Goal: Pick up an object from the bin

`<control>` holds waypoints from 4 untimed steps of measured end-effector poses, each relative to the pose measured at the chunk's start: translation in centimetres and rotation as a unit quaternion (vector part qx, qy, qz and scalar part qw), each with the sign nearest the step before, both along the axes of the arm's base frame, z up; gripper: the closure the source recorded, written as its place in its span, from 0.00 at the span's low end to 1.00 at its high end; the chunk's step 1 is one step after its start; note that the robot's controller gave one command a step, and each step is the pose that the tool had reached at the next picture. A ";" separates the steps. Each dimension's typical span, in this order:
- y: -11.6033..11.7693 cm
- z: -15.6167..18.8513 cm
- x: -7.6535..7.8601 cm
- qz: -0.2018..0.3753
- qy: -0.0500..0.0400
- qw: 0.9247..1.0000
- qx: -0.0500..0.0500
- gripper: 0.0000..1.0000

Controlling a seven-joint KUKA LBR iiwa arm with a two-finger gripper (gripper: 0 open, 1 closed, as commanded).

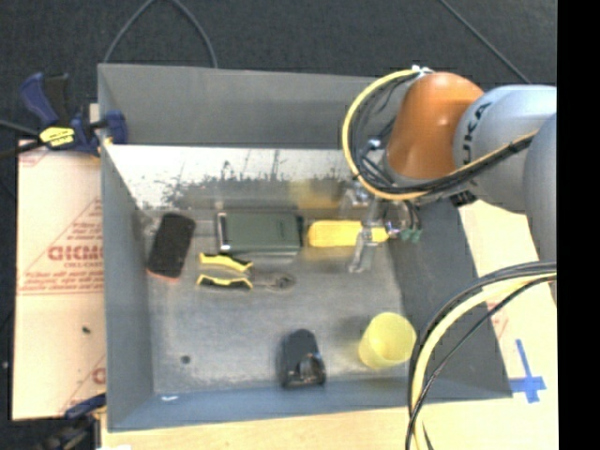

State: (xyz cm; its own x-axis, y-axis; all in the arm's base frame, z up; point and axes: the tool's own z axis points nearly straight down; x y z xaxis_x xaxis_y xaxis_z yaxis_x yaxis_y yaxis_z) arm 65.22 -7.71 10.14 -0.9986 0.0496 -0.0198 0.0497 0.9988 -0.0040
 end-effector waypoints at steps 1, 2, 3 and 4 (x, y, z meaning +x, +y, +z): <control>0.0 -3.1 -0.5 -0.205 0.006 0.979 0.003 0.00; 0.1 -3.0 -0.1 -0.158 0.002 0.987 0.002 1.00; 0.1 -3.0 0.0 -0.144 0.001 0.990 0.002 1.00; 0.1 -0.4 -0.3 -0.145 0.005 0.989 0.002 1.00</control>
Offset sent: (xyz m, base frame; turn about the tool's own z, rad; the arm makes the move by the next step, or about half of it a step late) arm 0.0001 0.0018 -0.0314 0.2683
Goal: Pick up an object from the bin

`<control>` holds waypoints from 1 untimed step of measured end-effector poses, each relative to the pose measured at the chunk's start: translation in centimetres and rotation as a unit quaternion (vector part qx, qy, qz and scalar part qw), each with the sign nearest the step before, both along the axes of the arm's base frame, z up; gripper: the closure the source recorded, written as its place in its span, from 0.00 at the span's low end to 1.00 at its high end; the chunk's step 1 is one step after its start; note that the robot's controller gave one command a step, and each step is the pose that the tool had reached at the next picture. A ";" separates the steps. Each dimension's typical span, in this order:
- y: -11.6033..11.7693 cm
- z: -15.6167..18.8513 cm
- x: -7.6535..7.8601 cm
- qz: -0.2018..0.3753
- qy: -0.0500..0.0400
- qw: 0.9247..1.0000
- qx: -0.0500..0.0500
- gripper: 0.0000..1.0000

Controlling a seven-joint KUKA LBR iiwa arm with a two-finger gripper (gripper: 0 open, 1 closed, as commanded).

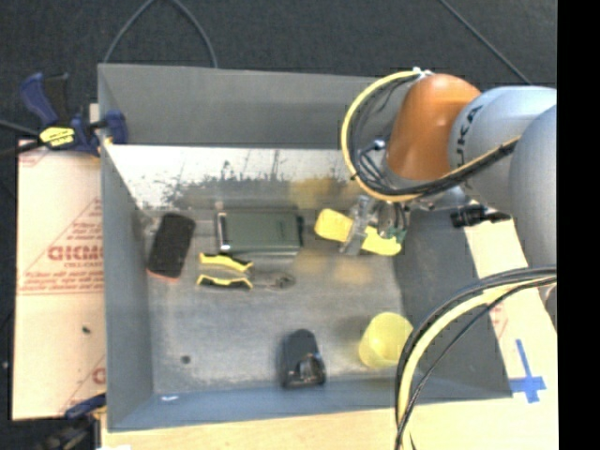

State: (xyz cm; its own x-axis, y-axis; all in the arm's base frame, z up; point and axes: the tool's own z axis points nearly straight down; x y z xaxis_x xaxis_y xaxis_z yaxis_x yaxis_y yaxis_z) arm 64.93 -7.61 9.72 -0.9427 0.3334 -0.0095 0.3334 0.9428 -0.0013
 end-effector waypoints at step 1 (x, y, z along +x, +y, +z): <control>-0.1 3.7 0.3 0.000 -0.006 1.000 -0.001 1.00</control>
Offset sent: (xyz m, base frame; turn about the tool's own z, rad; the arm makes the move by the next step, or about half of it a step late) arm 0.0023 -0.0006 0.0497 0.0006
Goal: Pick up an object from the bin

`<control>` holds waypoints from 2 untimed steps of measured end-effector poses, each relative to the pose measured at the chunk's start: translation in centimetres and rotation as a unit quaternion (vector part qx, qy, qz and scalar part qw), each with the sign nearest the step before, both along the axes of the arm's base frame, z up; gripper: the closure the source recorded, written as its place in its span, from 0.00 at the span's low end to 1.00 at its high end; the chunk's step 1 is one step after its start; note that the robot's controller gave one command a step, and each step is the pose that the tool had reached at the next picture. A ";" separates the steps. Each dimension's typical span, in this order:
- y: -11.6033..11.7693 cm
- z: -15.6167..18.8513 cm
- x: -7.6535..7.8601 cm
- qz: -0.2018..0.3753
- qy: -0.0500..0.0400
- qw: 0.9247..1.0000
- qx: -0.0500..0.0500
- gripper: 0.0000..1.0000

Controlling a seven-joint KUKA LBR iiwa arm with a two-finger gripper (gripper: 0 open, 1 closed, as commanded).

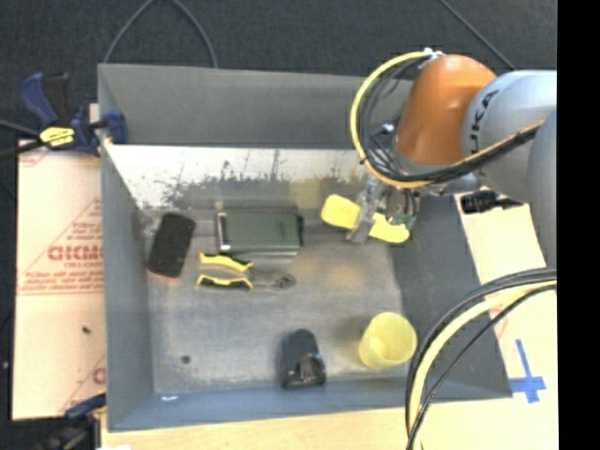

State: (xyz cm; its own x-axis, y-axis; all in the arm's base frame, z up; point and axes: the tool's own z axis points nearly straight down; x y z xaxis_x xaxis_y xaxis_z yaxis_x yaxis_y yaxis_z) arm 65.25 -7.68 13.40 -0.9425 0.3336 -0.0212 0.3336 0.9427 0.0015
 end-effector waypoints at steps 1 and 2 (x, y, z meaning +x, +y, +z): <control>-0.1 1.3 0.1 0.000 -0.002 1.000 0.000 1.00; -0.1 3.1 0.1 0.000 -0.001 1.000 0.000 1.00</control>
Offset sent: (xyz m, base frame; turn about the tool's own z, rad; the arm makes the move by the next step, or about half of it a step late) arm 0.0015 -0.0005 0.0495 -0.0002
